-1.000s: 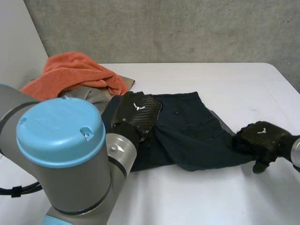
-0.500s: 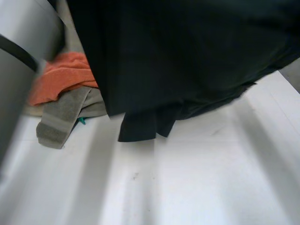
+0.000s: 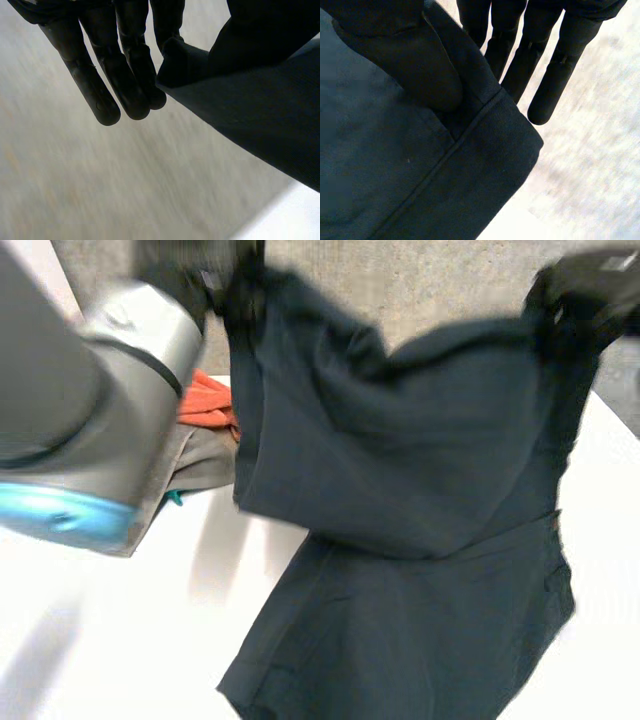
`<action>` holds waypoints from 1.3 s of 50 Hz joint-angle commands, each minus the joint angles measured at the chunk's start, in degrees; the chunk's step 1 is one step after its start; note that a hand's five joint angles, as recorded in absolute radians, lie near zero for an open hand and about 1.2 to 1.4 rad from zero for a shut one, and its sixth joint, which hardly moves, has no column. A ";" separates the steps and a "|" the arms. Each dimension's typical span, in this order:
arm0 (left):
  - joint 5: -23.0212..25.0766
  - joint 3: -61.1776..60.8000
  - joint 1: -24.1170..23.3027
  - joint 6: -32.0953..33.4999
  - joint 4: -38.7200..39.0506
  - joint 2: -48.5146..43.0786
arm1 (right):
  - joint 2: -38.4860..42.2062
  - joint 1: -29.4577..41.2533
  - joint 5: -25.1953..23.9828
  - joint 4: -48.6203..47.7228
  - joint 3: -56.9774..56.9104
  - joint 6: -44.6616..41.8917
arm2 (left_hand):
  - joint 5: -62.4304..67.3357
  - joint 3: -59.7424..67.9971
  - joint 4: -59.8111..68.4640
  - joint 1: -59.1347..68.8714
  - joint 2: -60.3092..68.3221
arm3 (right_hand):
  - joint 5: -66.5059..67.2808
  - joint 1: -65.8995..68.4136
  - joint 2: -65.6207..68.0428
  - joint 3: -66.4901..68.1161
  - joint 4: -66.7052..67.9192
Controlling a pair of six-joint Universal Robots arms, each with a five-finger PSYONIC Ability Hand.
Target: Fold the laundry.
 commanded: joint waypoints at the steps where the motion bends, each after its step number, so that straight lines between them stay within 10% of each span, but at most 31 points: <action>1: 1.18 4.84 5.04 0.35 6.25 -15.88 | 14.80 5.23 9.56 -9.25 -0.31 -2.57 | 13.35 11.85 11.30 14.22 11.43 | 11.74 14.71 12.76 11.97 11.37; 10: 2.14 14.87 10.76 2.90 13.72 -27.31 | 22.73 9.28 16.08 -36.42 0.03 -0.11 | 13.35 11.85 11.30 14.22 11.43 | 11.74 14.71 12.76 11.97 11.37; 13: 3.81 16.98 11.11 2.90 16.28 -28.90 | 25.72 9.80 16.08 -40.75 -1.72 -0.20 | -46.82 -48.32 -48.87 -45.95 -48.74 | -58.26 -55.29 -57.24 -58.03 -58.63; 22: 2.15 15.50 10.67 3.17 16.90 -27.24 | 26.96 9.89 15.03 -26.34 -10.07 -0.64 | -56.65 -58.15 -58.70 -55.78 -58.57 | -58.26 -55.29 -57.24 -58.03 -58.63; 31: -2.51 -4.09 8.04 3.25 11.02 -7.65 | 10.27 5.24 5.37 -16.94 5.73 -10.73 | -53.92 -55.42 -55.97 -53.05 -55.84 | -58.26 -55.29 -57.24 -58.03 -58.63; 46: -2.51 -32.66 -15.51 1.14 -12.36 9.68 | 0.50 -4.96 -0.18 7.49 31.57 -38.50 | -29.36 -30.86 -31.42 -28.49 -31.28 | -25.38 -22.42 -24.37 -25.16 -25.76; 65: -11.56 -39.97 -13.85 -0.97 -5.79 0.10 | 1.38 -9.88 -11.78 -10.94 49.42 -44.94 | -43.99 -45.49 -46.04 -43.12 -45.91 | -32.77 -29.81 -31.76 -32.55 -33.15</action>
